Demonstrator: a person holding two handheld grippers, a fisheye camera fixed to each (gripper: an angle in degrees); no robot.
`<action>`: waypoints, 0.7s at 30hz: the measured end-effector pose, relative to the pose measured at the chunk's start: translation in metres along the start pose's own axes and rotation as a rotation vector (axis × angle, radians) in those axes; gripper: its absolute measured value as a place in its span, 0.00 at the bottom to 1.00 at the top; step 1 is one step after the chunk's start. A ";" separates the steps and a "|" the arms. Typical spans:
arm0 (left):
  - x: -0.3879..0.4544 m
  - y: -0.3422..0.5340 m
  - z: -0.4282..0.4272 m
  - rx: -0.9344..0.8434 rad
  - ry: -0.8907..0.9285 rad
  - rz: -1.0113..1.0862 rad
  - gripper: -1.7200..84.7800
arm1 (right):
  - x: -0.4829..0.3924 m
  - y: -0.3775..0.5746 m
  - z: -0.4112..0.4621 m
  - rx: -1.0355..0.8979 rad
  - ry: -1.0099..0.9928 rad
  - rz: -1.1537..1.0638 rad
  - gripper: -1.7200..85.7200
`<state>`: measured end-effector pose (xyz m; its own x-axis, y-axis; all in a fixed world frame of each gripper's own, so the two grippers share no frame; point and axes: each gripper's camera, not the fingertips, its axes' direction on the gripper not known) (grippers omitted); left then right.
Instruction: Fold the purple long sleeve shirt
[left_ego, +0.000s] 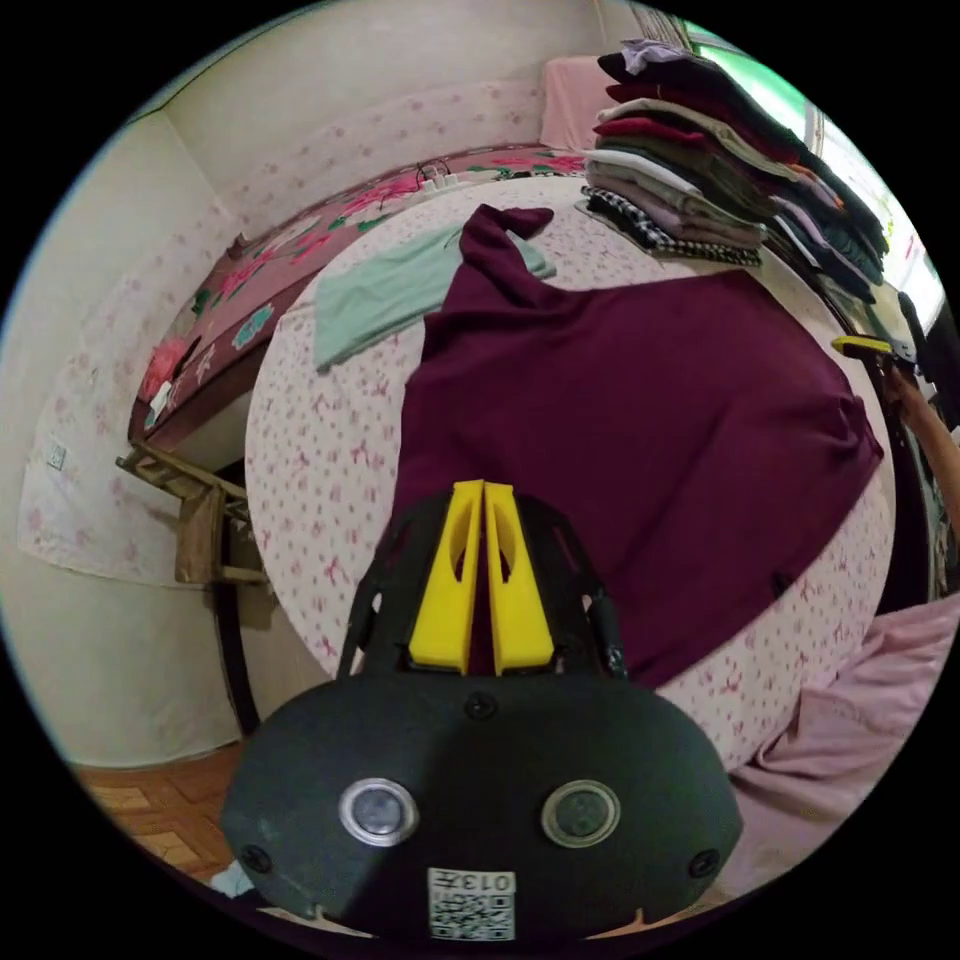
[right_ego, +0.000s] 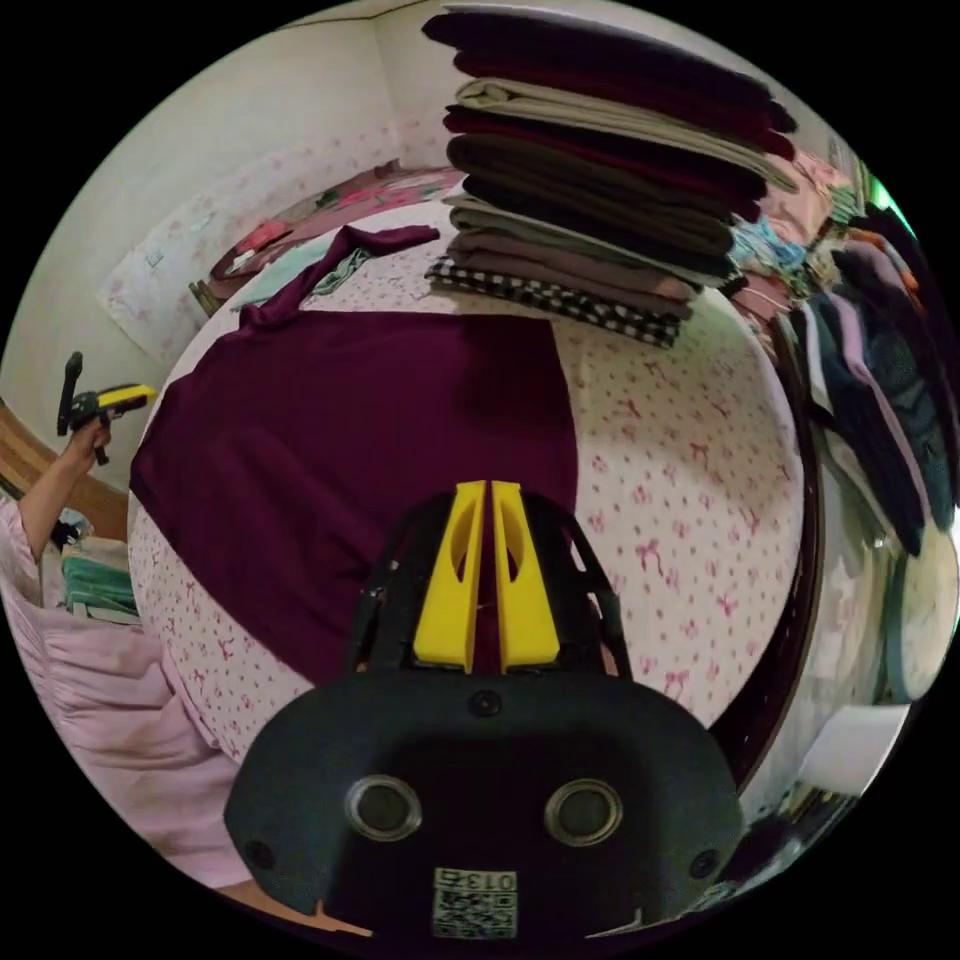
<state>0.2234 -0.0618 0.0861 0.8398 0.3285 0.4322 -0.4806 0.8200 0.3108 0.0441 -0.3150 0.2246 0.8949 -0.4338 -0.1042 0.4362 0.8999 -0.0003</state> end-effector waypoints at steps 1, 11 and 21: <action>-0.004 -0.022 0.010 -0.007 -0.008 -0.007 0.03 | 0.000 -0.025 0.013 -0.022 -0.008 -0.023 0.05; -0.043 -0.159 0.087 -0.152 0.137 0.035 0.17 | -0.003 -0.184 0.084 -0.095 0.063 -0.296 0.13; -0.040 -0.199 0.131 -0.253 0.201 0.088 0.15 | -0.014 -0.253 0.152 -0.283 -0.064 -0.497 0.13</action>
<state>0.2530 -0.2994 0.1176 0.8431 0.4684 0.2643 -0.4967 0.8665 0.0488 -0.0645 -0.5435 0.3772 0.5966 -0.8017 0.0367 0.7715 0.5603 -0.3014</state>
